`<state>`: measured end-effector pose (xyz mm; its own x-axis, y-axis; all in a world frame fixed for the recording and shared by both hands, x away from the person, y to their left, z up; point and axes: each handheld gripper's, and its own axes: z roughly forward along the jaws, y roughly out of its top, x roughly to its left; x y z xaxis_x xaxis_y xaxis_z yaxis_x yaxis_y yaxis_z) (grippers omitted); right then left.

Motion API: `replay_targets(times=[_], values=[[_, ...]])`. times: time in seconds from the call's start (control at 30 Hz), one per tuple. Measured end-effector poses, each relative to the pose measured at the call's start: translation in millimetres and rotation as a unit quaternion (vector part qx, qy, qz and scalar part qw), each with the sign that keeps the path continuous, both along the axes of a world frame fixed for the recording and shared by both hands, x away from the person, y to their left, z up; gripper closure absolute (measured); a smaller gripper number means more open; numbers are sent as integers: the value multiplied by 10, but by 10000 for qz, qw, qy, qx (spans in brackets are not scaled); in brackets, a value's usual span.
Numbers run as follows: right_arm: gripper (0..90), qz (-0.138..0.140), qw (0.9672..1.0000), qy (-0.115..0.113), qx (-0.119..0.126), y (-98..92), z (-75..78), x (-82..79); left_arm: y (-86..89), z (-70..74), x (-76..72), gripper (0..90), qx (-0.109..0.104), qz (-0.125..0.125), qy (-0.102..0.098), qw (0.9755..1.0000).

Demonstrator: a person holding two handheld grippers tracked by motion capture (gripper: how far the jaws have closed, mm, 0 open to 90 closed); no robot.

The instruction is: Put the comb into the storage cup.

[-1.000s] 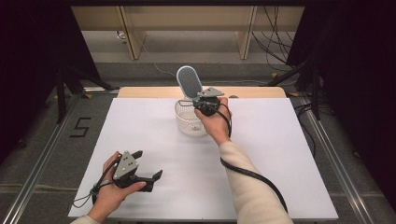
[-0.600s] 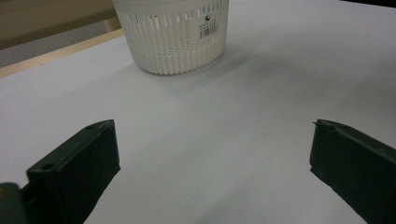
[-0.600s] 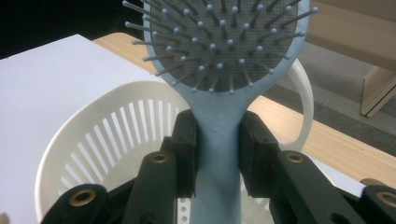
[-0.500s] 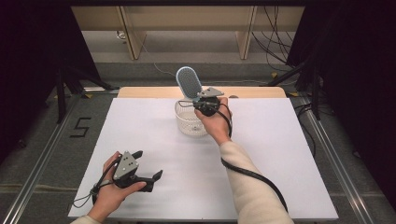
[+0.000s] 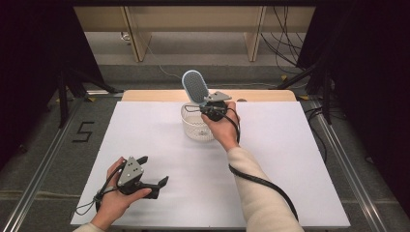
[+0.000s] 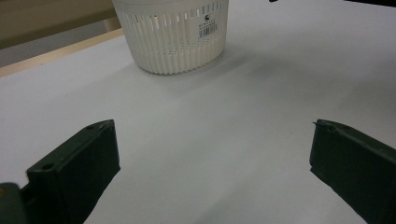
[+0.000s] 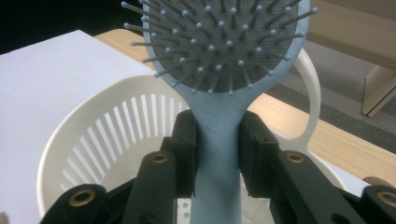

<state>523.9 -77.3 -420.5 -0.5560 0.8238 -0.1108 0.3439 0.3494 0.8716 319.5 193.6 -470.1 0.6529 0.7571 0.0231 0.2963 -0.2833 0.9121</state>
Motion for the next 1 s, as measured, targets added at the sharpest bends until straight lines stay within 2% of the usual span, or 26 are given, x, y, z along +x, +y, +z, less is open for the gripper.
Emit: replay_targets(times=[0.17, 0.27, 0.4, 0.67, 1.0], values=[[698, 28, 10000, 46, -26, 4, -26, -10, -5, -1, 0, 8, 14, -9, 6, 10000], [677, 72, 9998, 172, -62, -11, -50, -20, -6, -1, 0, 8, 24, -10, 3, 10000], [589, 123, 9996, 212, -133, -56, -58, -50, -10, -2, -2, 8, 27, -8, 10, 10000], [395, 411, 9991, -2, -48, -153, 21, -144, -16, -7, -1, 8, 39, -2, 18, 10000], [270, 613, 9981, 19, 52, -242, 126, -235, -15, -8, -3, 7, 52, 21, 16, 10000]])
